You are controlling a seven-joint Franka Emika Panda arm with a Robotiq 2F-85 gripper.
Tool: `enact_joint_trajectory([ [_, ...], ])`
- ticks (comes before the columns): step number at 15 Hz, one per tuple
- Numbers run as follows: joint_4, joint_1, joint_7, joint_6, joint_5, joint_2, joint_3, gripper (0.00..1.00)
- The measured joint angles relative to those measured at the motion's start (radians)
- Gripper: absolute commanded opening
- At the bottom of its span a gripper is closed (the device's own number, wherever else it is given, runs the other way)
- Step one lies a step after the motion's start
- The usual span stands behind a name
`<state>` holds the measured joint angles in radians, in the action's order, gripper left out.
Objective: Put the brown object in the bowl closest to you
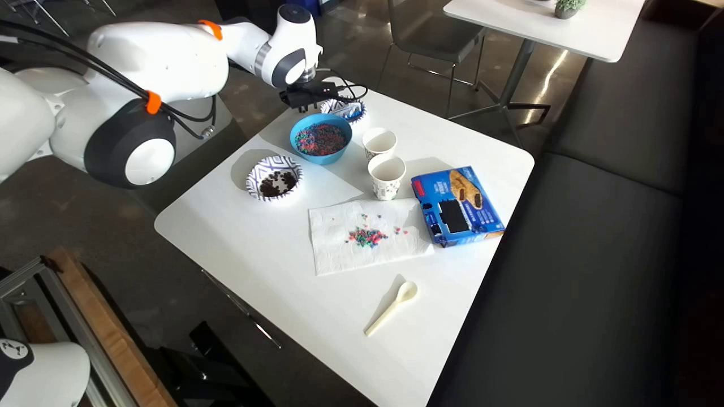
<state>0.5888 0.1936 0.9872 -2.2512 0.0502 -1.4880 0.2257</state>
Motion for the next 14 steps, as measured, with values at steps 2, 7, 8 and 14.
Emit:
enact_joint_trajectory([
  [2,0.000,-0.001,0.000,0.000,0.001,0.000,0.000,0.21],
  [7,0.002,-0.001,0.000,-0.001,0.001,0.000,0.001,0.20],
  [8,0.003,-0.001,0.000,-0.001,0.001,0.000,0.001,0.20],
  [14,0.012,-0.001,0.000,-0.002,0.001,0.000,0.001,0.18],
])
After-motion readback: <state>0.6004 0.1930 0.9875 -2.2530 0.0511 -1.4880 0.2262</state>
